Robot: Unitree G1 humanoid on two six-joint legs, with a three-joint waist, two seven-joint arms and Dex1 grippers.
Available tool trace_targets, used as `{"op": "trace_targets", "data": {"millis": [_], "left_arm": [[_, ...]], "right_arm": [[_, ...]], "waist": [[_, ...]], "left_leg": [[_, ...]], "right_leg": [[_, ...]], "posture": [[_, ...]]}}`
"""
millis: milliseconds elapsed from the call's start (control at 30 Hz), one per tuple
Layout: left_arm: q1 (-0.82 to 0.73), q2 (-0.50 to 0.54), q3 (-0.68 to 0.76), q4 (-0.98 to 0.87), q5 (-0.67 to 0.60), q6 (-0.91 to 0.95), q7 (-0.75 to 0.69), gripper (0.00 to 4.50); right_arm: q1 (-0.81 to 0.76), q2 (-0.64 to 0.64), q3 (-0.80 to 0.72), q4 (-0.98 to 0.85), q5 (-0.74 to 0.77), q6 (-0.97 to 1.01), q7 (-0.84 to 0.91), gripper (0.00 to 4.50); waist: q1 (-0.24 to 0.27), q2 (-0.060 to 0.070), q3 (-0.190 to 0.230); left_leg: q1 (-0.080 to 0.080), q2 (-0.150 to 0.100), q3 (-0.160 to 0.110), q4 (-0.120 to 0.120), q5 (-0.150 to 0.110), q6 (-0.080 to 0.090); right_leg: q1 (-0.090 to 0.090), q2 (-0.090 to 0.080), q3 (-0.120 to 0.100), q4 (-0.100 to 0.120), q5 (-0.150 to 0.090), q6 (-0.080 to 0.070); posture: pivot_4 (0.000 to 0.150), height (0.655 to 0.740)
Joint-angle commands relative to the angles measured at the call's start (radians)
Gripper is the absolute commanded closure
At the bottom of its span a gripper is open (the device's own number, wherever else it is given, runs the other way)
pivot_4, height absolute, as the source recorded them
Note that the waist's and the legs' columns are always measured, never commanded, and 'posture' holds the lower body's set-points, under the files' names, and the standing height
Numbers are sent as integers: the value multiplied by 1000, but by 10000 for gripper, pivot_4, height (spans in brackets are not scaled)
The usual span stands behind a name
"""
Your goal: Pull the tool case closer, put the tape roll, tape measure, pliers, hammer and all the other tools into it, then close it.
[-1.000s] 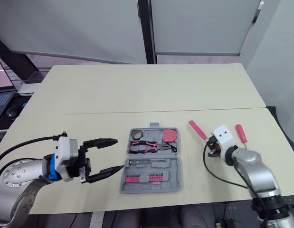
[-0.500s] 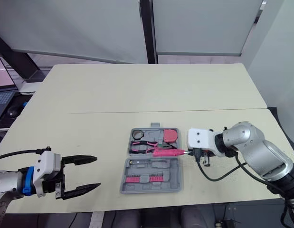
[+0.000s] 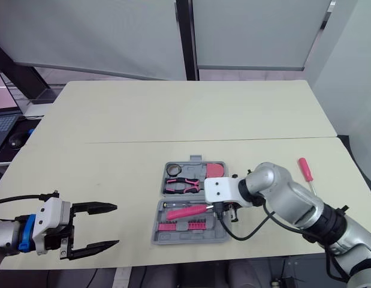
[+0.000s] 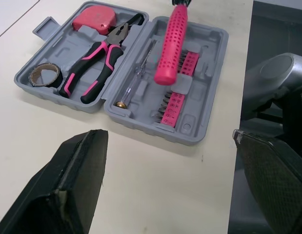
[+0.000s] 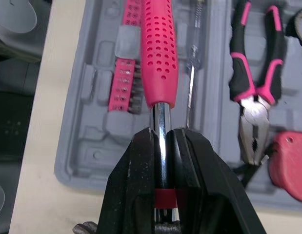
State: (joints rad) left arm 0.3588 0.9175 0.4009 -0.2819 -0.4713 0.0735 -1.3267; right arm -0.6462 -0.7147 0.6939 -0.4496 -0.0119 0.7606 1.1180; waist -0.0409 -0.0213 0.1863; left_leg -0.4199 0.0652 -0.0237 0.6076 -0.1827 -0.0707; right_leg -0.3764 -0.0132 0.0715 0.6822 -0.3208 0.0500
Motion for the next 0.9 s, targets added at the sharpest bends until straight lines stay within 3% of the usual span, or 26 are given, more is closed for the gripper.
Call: {"op": "trace_targets", "data": {"millis": [33,500,900], "left_arm": [[-10,11,-6,-21,12,-12,3,0],[-11,4,-23,-49,20,-5,11,0],[-10,-5,-34,-51,22,-9,15,0]], "right_arm": [[2,30,16,4,-34,-6,-30,40476],[36,177,48,161,-94,-50,-115,40476],[59,211,38,209,-105,-54,-135,40476]], "waist": [[0,0,0],[0,-1,0],[0,-1,-1]], "left_leg": [[0,0,0,0,0,0],[0,0,0,0,0,0],[0,0,0,0,0,0]], "right_leg": [[0,0,0,0,0,0],[0,0,0,0,0,0],[0,1,0,1,0,0]], "posture": [[1500,7400],[1500,7400],[1500,7400]]}}
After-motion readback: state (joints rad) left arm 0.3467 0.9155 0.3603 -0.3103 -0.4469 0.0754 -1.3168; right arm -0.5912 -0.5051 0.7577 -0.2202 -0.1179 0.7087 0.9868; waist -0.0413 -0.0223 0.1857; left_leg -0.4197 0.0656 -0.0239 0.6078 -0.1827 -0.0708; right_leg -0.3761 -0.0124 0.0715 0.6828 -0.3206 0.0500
